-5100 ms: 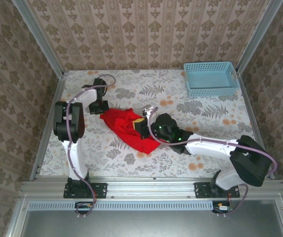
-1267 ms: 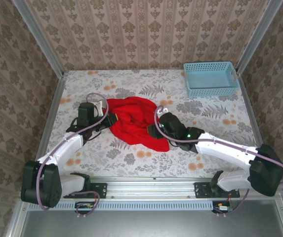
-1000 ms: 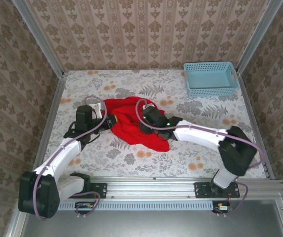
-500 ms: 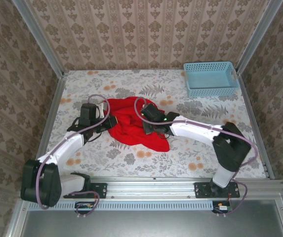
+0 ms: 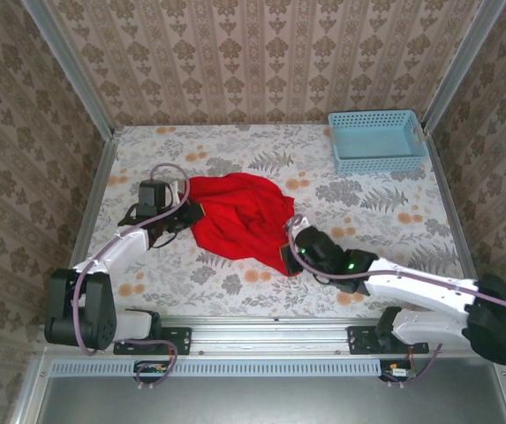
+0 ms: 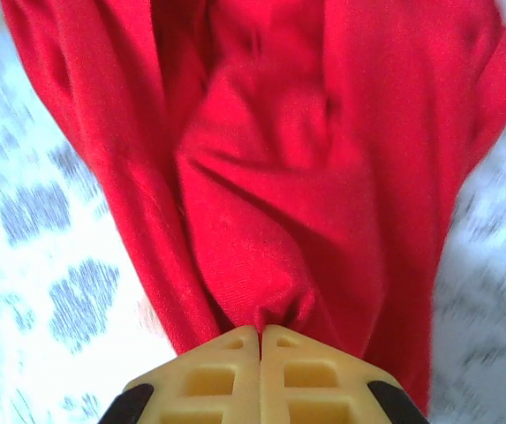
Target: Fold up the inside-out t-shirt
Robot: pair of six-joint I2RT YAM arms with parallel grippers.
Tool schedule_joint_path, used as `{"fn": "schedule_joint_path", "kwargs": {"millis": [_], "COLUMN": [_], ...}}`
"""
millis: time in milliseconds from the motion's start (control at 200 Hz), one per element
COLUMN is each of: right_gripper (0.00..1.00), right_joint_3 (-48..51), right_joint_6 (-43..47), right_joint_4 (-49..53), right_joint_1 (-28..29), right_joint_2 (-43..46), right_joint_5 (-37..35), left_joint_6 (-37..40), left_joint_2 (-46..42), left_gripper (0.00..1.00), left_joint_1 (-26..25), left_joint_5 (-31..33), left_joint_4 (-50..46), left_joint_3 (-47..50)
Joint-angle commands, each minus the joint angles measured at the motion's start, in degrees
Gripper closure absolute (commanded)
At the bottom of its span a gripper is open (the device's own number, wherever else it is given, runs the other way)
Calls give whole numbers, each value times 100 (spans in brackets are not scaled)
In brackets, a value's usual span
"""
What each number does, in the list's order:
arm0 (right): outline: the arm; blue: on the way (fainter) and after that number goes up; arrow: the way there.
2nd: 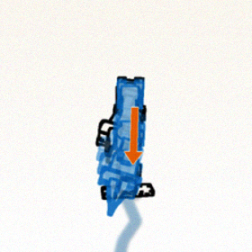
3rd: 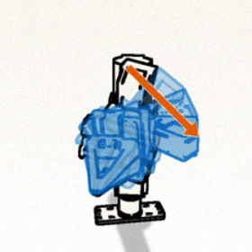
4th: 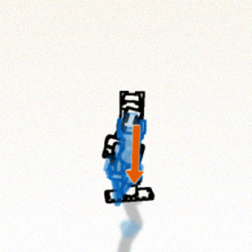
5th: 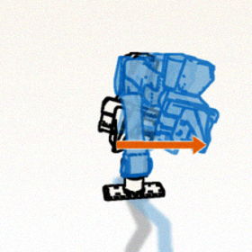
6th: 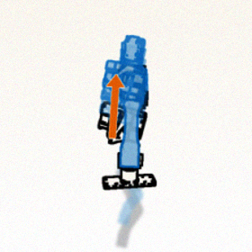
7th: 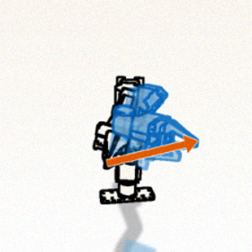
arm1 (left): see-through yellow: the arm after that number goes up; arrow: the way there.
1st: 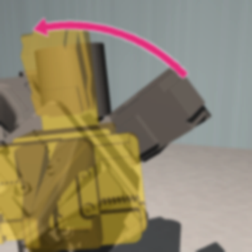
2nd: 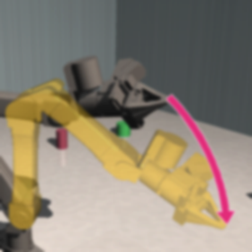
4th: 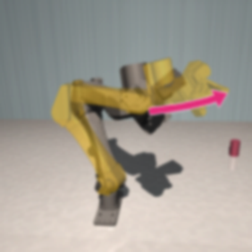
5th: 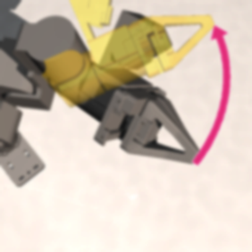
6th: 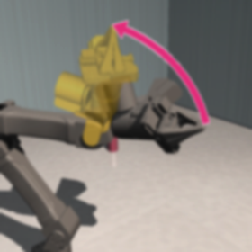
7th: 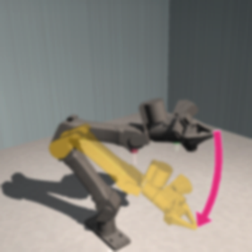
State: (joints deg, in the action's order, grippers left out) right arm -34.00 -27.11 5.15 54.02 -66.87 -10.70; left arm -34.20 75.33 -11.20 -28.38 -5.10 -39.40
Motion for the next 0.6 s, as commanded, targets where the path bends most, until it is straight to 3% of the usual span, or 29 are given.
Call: {"fn": "schedule_joint_path", "kwargs": {"millis": [0, 55, 245, 355, 595], "right_gripper": [95, 83, 61, 56, 55], "right_joint_3": [31, -171, -994, -1482, -3137], "right_joint_6": [-398, -345, -127, 83, 163], "right_joint_4": [-148, 45, 819, 909, 1583], "right_joint_1": [258, 293, -92, -369, -543], "right_joint_2": [-397, -589, -571, -816, -2743], "right_joint_5": [-2, -57, -439, -299, 2], "left_joint_6": [8, 68, 257, 282, 143], "left_joint_2": [96, 85, -243, -514, -882], "left_gripper": [100, 100, 99, 99, 99], "left_joint_1": [-74, -189, -642, -766, -776], "left_joint_5": [111, 131, 629, 948, 1000], "left_joint_4": [169, 110, -273, -413, -227], "left_joint_3": [142, 170, 246, 338, 623]}}
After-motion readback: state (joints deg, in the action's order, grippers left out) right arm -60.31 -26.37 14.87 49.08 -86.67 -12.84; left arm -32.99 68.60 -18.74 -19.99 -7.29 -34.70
